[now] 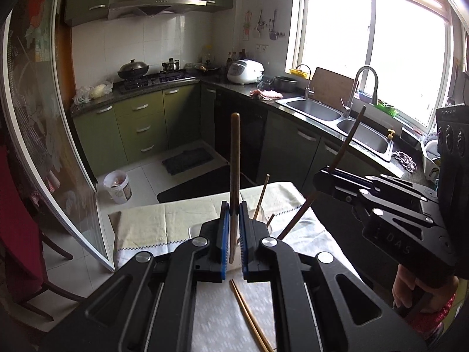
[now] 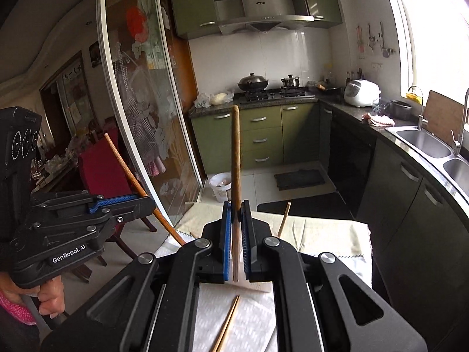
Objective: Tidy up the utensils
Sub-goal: 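Lift both held chopsticks upright and carry them over the white holder, then drop both chopsticks into the white holder by opening both grippers, then lower the left gripper onto one of the last chopsticks and close, then close the right gripper on the last wooden chopstick while the left gripper holds its own, then lift both chopsticks upright and carry them over the white holder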
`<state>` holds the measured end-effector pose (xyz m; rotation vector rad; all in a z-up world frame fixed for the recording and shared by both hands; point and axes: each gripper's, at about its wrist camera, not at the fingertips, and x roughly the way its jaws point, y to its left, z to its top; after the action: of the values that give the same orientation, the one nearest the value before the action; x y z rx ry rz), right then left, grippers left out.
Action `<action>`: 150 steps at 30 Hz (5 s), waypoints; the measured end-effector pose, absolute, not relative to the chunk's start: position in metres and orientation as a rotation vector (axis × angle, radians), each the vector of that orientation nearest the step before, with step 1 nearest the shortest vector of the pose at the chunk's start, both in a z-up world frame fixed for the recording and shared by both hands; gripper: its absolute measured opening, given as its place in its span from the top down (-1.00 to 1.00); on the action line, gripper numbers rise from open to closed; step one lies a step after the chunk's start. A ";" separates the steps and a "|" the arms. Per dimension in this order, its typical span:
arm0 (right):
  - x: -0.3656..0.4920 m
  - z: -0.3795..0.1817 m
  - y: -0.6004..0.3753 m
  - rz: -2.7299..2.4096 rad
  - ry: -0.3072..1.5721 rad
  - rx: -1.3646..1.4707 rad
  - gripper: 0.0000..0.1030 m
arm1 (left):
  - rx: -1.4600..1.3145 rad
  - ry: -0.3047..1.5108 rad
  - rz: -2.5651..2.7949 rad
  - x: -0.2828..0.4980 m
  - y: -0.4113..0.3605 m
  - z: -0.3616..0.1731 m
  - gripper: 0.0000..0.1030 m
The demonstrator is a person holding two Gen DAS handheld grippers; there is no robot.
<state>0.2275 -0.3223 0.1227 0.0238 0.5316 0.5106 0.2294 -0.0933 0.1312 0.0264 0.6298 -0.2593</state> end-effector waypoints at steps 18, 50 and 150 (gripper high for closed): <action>0.314 0.070 -0.290 0.455 0.612 -0.026 0.86 | 0.025 0.708 -0.208 0.307 -0.099 0.066 0.87; 0.181 -0.066 -0.407 0.445 0.823 0.104 0.14 | -0.070 1.199 -0.204 0.229 -0.091 -0.116 -0.05; 0.199 -0.066 -0.317 0.478 0.849 -0.021 0.85 | 0.005 1.049 -0.167 0.213 -0.031 -0.066 0.88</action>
<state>0.1989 -0.3167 -0.0660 -0.0209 0.8492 0.4776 0.2126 -0.0309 -0.0662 0.0051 1.0491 -0.1670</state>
